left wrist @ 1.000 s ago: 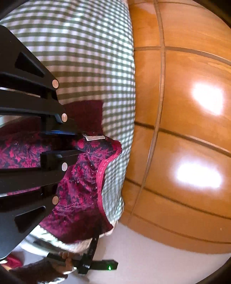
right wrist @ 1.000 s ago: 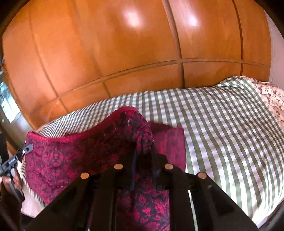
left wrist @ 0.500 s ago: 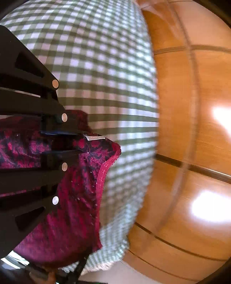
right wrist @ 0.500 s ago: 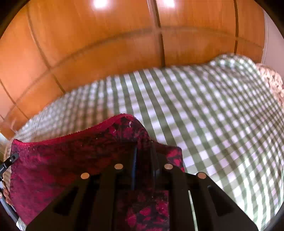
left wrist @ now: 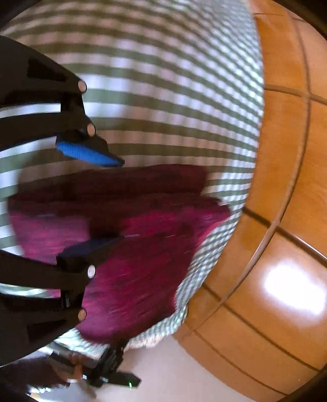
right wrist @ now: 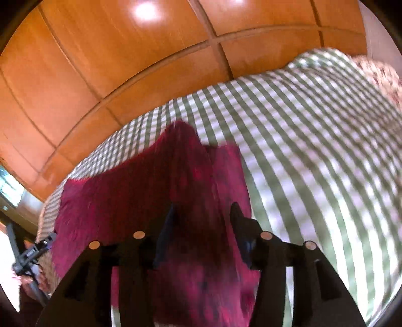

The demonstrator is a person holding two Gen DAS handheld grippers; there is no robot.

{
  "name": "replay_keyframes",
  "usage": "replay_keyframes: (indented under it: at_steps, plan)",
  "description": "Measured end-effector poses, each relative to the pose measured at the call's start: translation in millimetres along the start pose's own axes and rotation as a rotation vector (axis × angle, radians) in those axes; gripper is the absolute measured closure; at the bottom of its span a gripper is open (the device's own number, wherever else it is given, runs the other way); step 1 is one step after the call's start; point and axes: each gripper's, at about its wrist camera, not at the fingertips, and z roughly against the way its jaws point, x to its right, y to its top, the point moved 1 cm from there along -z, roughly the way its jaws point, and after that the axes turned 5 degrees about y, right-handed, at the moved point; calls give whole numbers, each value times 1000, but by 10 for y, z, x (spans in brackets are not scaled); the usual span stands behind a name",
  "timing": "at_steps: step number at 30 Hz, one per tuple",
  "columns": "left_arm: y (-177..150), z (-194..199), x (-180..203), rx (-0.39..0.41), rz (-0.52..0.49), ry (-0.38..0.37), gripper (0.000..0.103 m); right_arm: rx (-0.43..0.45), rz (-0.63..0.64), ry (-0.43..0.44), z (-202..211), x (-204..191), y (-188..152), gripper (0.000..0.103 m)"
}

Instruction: Fold small clothes

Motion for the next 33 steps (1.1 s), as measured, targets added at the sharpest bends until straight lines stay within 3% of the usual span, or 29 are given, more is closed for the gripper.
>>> replay_keyframes:
  at_steps: [5, 7, 9, 10, 15, 19, 23, 26, 30, 33]
  plan:
    - [-401, 17, -47, -51, 71, -80, 45, -21, -40, 20, 100, 108, -406, 51]
    - [-468, -52, -5, -82, 75, -116, 73, -37, -42, 22, 64, 93, -480, 72]
    - [-463, -47, 35, -76, 68, -102, 86, -37, -25, 23, 83, 10, -489, 88]
    - [-444, -14, 47, -70, 72, -106, 92, -29, -21, 31, 137, -33, -479, 90]
    - [-431, 265, 130, -58, 25, -140, 93, -17, 9, 109, 488, -146, -496, 91]
    - [-623, 522, 96, -88, 30, -160, 93, -75, 46, 99, 683, -176, -746, 91]
    - [-800, 621, 145, -104, -18, -85, 86, -120, 40, 69, 681, -104, -942, 86]
    - [-656, 654, 43, -58, 33, -86, 64, -55, 20, 56, 714, -125, -837, 65]
    - [-332, 621, 38, 6, 53, -87, 63, 19, 26, 28, 607, -246, -538, 51]
    - [-107, 452, 85, 9, 71, -82, 63, 28, 24, -3, 368, -292, -323, 49]
